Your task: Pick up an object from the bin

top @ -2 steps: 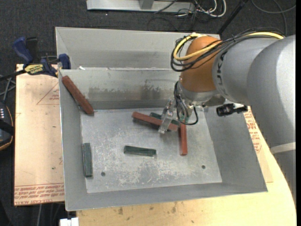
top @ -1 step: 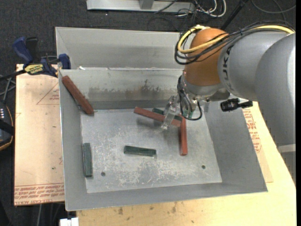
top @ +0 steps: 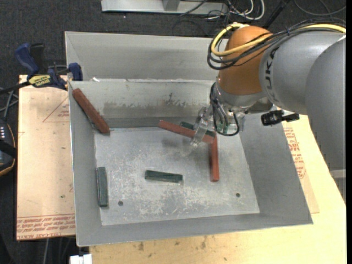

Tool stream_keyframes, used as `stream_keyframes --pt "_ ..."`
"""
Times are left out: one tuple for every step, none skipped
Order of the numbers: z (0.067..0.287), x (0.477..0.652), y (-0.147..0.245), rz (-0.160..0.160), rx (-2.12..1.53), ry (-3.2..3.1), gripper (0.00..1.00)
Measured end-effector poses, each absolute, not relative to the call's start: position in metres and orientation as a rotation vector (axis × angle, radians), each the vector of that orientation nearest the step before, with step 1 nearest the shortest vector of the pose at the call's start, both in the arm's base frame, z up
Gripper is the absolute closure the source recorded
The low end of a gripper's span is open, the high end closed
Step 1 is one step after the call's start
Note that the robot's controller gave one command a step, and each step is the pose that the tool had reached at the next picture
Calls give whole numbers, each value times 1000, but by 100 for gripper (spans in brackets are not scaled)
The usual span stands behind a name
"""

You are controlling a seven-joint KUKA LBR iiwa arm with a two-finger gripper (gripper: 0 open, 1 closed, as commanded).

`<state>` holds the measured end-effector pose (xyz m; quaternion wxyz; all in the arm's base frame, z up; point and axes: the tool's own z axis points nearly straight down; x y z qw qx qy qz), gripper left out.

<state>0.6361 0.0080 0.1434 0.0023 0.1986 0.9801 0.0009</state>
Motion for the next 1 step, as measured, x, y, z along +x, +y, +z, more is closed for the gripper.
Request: stream_keyframes --pt "150 637 8 3 622 3073 100"
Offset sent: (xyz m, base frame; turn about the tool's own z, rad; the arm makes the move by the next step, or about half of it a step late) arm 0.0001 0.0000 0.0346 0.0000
